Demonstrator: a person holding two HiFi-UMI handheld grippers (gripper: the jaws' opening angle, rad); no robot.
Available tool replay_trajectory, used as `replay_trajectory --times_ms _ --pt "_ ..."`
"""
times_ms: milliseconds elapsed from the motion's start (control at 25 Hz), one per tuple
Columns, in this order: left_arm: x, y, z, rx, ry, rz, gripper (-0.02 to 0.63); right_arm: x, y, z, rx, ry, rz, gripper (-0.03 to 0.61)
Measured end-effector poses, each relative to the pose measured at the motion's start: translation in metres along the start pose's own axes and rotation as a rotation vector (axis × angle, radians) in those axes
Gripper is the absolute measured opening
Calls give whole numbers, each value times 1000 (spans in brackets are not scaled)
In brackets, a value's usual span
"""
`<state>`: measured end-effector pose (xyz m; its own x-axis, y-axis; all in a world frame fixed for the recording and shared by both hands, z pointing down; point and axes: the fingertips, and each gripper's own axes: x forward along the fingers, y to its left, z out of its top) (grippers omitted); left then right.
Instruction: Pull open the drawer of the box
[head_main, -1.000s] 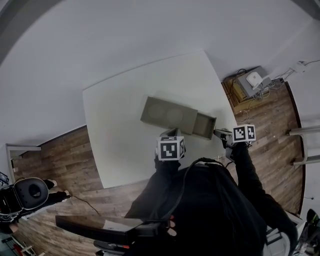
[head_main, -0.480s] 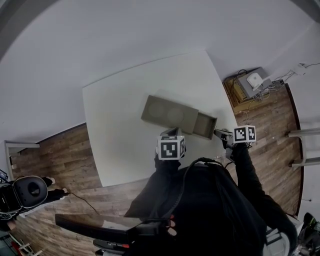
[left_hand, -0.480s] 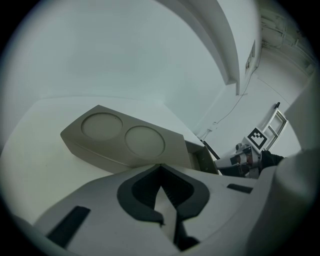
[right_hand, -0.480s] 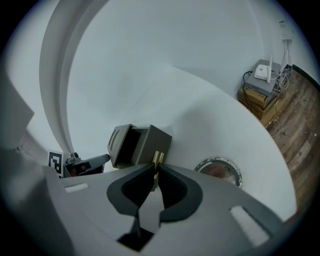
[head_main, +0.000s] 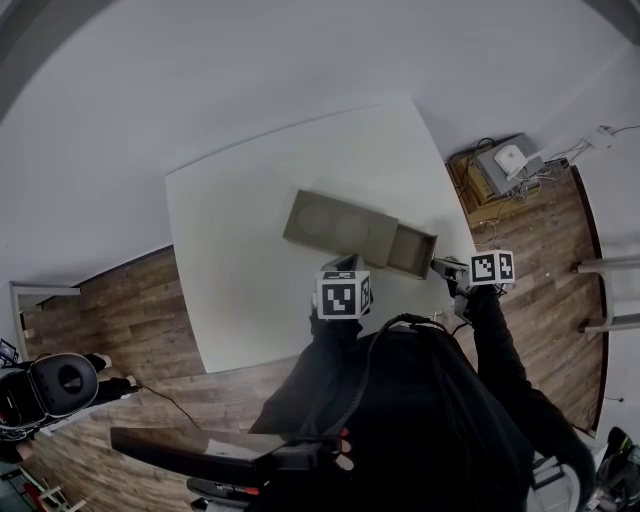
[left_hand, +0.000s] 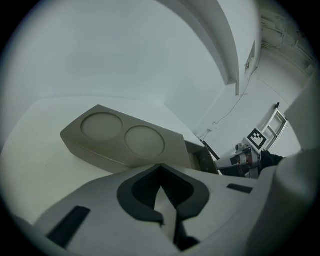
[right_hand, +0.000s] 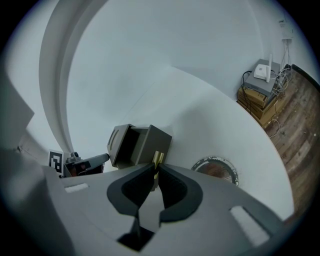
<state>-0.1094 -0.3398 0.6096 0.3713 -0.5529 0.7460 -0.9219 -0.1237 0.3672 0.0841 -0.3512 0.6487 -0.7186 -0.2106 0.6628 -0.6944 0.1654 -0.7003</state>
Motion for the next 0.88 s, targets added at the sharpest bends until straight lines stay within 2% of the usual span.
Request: replay_trajectory --times_ms 320,440,520,680,880 --pt "-1 0 3 18 1 -3 -5 -1 2 2 -38 -7 -1 31" --pt "-7 1 14 4 -37 -16 -5 -10 6 4 -69 14 9 23" --pt "-18 4 30 -9 -85 -23 -5 -22 11 13 -95 -12 6 22" --pt "-50 9 84 -13 -241 -24 -5 -51 45 69 -217 -227 -12 2" --pt "-105 1 155 22 -463 -34 -5 -93 137 141 -509 -528 -54 2"
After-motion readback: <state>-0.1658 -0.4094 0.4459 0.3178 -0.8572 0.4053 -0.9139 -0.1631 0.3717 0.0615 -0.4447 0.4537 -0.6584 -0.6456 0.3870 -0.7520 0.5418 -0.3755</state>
